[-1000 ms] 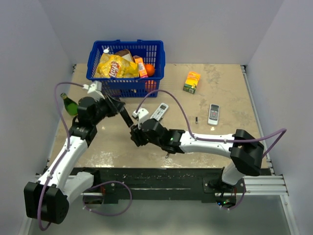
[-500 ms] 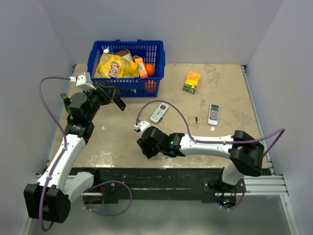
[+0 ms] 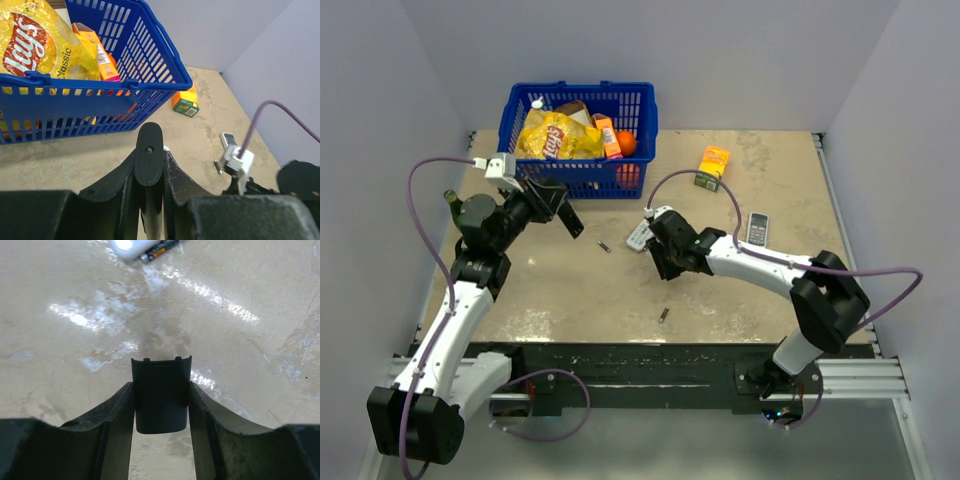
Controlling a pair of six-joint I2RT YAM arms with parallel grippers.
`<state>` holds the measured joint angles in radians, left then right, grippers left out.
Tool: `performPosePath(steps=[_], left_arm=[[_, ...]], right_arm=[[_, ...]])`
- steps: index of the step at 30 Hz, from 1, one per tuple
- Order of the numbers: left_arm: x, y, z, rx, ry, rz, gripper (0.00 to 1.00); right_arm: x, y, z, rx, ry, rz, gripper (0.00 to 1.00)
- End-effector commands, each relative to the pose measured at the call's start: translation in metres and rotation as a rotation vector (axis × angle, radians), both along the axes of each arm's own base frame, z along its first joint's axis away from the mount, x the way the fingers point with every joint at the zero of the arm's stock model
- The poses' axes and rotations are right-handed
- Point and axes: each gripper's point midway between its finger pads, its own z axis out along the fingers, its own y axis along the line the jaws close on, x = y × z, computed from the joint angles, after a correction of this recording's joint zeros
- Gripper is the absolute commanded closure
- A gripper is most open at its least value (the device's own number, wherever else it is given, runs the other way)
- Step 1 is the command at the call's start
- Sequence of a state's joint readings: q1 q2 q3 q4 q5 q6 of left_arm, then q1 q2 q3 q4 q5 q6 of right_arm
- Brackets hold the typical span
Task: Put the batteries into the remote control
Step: Place the battery cover at the center of the board.
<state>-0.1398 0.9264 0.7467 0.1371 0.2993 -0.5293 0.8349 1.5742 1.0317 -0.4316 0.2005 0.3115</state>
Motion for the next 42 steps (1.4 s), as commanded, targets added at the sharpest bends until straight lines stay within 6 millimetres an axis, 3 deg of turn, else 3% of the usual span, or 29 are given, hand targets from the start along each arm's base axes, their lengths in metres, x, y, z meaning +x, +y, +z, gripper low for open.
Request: performPosePath(steps=[1,6,12,23,28,33,35,36,38,42], left_arm=[[-0.009,-0.007,0.018,0.034,-0.090,-0.058,1.00],[-0.012,-0.013,0.018,0.030,-0.097,-0.103,1.00],[-0.014,-0.017,0.021,0.027,-0.111,-0.130,1.00],[-0.016,-0.020,0.021,0.018,-0.111,-0.150,1.00],[-0.019,-0.022,0.023,0.018,-0.122,-0.166,1.00],[-0.024,-0.029,0.027,0.006,-0.147,-0.215,1.00],[-0.027,-0.034,0.027,-0.002,-0.151,-0.248,1.00],[-0.028,-0.035,0.029,-0.005,-0.163,-0.260,1.00],[-0.032,-0.040,0.029,-0.016,-0.162,-0.296,1.00],[-0.035,-0.045,0.029,-0.028,-0.168,-0.330,1.00]], right_arm=[[0.017,-0.012,-0.013,-0.082,0.031,-0.007,0.68],[0.032,-0.017,-0.036,-0.135,0.074,-0.020,0.67],[0.037,-0.015,-0.052,-0.169,0.112,-0.008,0.59],[0.039,-0.017,-0.047,-0.168,0.102,-0.021,0.22],[0.041,-0.012,-0.017,-0.105,0.050,-0.014,0.11],[0.039,-0.010,0.036,0.002,-0.051,-0.010,0.05],[0.034,-0.012,0.049,0.044,-0.071,-0.007,0.04],[0.033,-0.012,0.069,0.092,-0.120,-0.008,0.04],[0.025,-0.015,0.077,0.136,-0.134,-0.013,0.04],[0.010,-0.020,0.113,0.272,-0.215,-0.021,0.02]])
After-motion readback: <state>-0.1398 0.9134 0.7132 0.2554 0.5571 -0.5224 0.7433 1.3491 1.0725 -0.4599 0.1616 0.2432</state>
